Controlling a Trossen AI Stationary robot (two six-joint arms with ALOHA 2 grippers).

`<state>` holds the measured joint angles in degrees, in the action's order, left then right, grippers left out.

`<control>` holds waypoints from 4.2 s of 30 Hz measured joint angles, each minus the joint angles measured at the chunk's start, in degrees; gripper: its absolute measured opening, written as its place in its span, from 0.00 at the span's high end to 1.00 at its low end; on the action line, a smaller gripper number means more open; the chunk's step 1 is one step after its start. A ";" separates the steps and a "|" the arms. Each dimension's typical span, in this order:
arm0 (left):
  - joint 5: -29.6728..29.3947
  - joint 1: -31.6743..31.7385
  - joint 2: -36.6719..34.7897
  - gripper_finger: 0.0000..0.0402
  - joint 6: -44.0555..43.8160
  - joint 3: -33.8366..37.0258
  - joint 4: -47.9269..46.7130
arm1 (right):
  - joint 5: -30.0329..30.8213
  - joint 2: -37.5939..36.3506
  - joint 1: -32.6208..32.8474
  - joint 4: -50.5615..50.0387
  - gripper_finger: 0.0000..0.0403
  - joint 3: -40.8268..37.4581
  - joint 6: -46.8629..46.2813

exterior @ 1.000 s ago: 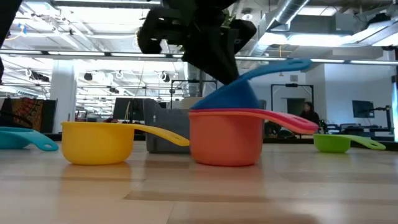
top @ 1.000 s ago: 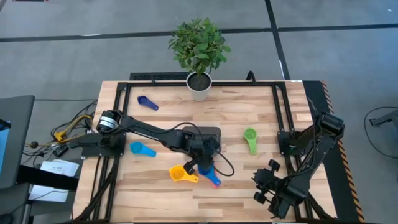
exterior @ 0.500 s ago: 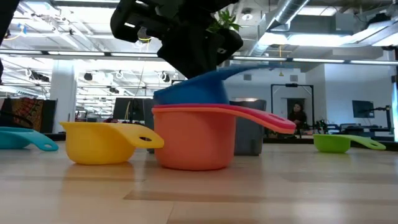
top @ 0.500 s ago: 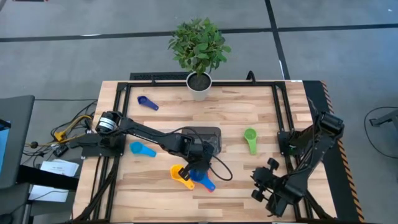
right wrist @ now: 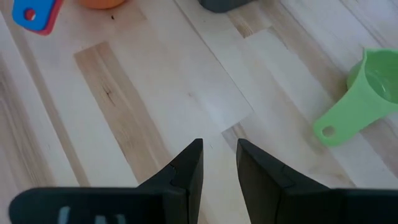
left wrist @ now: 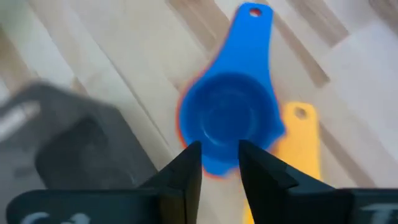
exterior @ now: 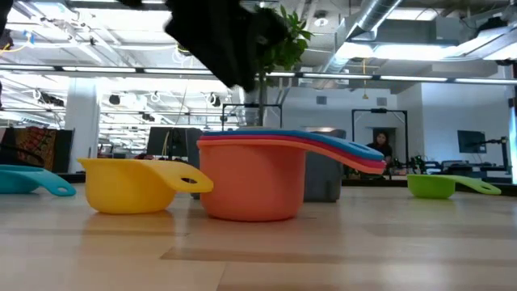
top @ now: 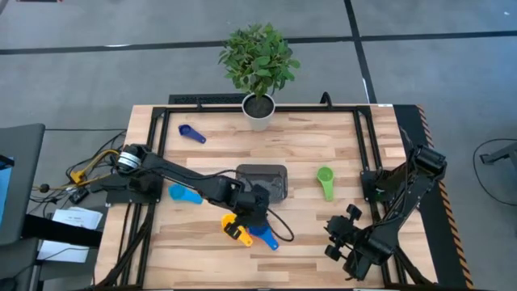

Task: Nest measuring cups in basket
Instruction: Stack the yellow measuring cup on the top of blue measuring cup

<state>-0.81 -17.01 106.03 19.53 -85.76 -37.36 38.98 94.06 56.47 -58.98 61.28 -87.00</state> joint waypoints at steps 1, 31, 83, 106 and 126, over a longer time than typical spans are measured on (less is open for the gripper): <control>-0.63 -0.36 -0.60 0.76 -1.89 0.00 -1.64 | -0.02 0.00 0.00 0.08 0.70 0.00 0.00; -10.30 -4.14 -1.37 0.93 -27.34 13.15 -3.36 | 1.86 0.00 0.11 1.37 0.70 -0.07 0.16; -12.07 1.01 -1.26 1.00 -18.63 -12.02 -9.43 | 1.63 -1.03 3.62 -31.00 0.70 4.94 -20.35; 2.43 2.84 10.50 1.00 -8.03 -12.07 0.10 | -0.83 -1.95 2.95 -27.94 0.70 4.94 -19.63; 8.42 5.48 12.75 0.88 -23.87 -12.02 -1.47 | -5.03 -2.69 -5.57 -27.56 0.44 -5.00 -19.53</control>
<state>7.61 -11.53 118.78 -4.34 -97.78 -38.83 33.95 91.37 50.90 -86.54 56.27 -106.53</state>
